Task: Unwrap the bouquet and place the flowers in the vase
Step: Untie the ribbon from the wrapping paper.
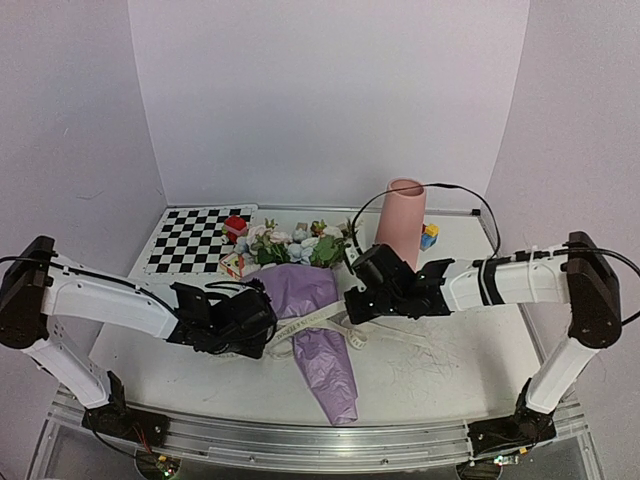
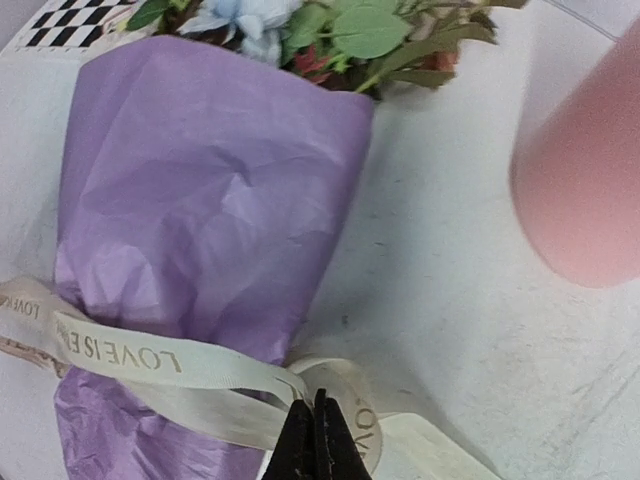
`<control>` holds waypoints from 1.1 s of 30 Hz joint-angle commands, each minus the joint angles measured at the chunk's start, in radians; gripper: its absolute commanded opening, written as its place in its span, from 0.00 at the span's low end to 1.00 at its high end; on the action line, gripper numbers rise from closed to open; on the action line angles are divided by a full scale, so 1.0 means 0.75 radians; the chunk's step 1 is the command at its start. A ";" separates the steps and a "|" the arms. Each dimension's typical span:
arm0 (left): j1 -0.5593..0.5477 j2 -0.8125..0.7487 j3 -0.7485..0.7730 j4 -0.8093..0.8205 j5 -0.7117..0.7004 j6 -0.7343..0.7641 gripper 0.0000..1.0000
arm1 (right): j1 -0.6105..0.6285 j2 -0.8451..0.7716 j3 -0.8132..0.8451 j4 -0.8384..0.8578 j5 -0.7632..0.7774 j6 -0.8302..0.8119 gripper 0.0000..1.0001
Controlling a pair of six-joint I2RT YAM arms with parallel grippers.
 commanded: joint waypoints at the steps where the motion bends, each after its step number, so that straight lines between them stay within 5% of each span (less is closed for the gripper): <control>1: -0.005 -0.098 -0.027 -0.112 -0.095 -0.140 0.00 | -0.124 -0.109 -0.063 -0.136 0.216 0.082 0.00; 5: -0.005 -0.138 -0.063 -0.164 -0.090 -0.210 0.00 | -0.350 -0.170 -0.166 -0.154 0.107 0.169 0.00; 8: -0.005 -0.147 -0.078 -0.161 -0.044 -0.208 0.04 | -0.378 -0.157 -0.177 -0.152 0.059 0.132 0.18; 14: -0.022 -0.146 -0.027 -0.158 -0.046 -0.139 0.46 | -0.377 -0.220 -0.227 -0.024 -0.240 -0.020 0.58; 26: -0.026 0.011 0.167 -0.026 -0.071 0.082 0.49 | -0.117 -0.084 -0.028 0.038 -0.401 -0.064 0.61; 33: -0.015 0.049 0.170 0.055 -0.056 0.050 0.47 | 0.009 0.035 0.082 0.047 -0.394 -0.024 0.62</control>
